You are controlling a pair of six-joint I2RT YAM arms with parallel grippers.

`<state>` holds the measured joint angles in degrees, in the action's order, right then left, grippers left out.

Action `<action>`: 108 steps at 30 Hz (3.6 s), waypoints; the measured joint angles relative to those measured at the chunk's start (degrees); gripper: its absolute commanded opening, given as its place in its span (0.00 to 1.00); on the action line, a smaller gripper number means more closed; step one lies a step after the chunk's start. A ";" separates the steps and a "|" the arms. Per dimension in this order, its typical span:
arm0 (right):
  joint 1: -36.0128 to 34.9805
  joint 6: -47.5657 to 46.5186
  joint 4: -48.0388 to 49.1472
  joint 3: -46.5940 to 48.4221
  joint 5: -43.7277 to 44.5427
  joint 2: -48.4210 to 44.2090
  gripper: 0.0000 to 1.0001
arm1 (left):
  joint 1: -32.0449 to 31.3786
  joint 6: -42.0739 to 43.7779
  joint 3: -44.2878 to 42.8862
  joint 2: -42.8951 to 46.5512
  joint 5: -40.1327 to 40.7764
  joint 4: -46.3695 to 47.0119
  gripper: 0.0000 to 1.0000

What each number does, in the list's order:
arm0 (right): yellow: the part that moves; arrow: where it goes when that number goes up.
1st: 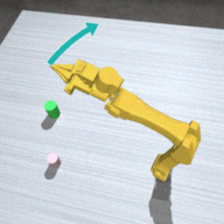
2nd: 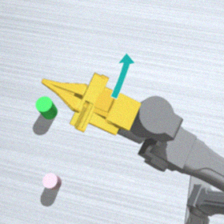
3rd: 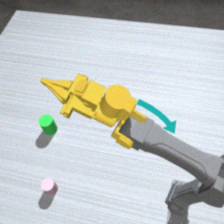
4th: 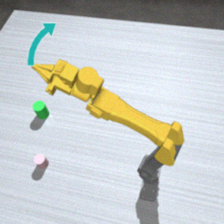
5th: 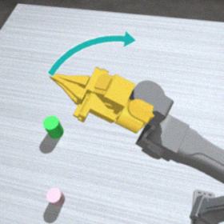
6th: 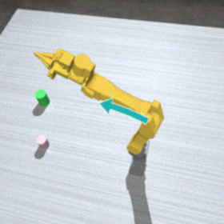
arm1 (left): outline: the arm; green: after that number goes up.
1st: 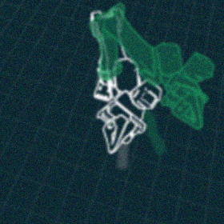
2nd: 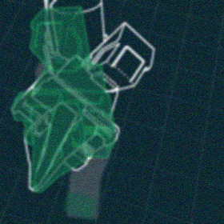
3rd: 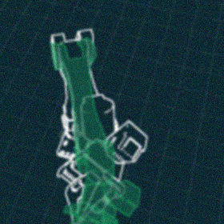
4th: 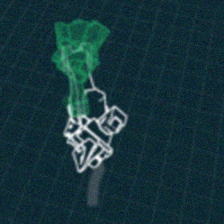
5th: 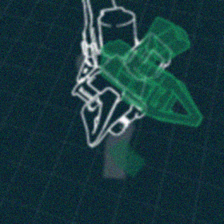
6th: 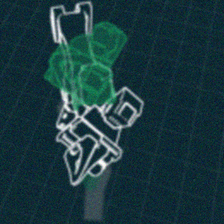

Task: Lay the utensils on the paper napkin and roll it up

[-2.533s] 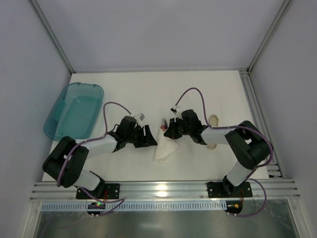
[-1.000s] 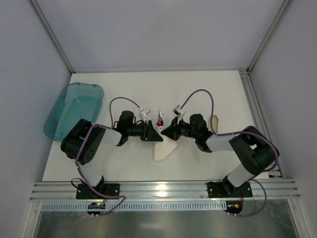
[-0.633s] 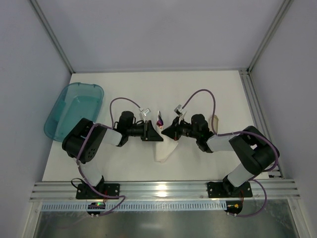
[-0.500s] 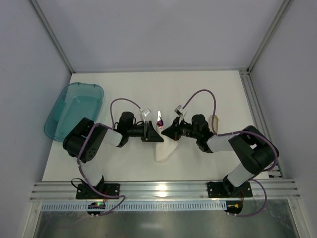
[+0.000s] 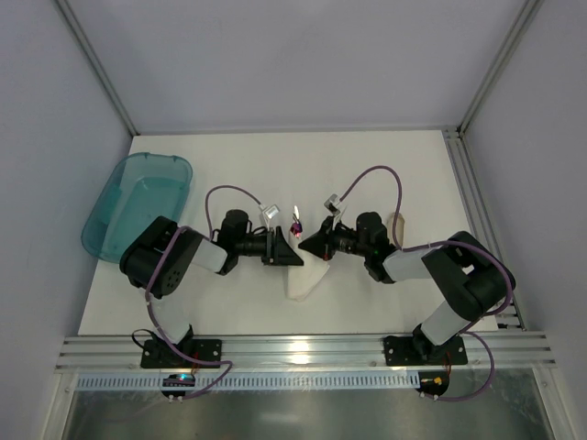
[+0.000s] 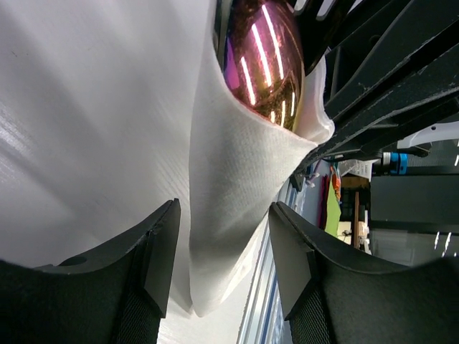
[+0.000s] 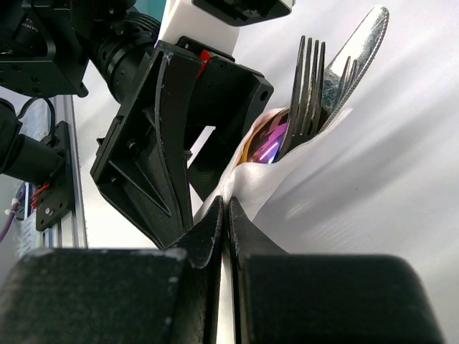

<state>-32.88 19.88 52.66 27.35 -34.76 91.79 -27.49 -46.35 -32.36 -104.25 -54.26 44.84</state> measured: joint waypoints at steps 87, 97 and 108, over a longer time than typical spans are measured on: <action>-9.14 8.83 -39.78 -1.33 14.58 -33.38 0.38 | -5.66 3.37 -9.55 25.33 14.67 -27.56 0.00; -9.42 9.05 -38.10 -1.95 14.78 -33.22 0.38 | -5.66 3.39 -9.64 26.14 14.78 -28.15 0.00; -9.77 9.81 -34.34 -3.87 14.80 -32.87 0.38 | -5.66 3.39 -9.75 26.14 14.58 -28.83 0.00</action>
<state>-42.65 29.69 18.33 23.49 -19.97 58.92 -33.15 -42.96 -42.11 -78.11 -39.68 16.01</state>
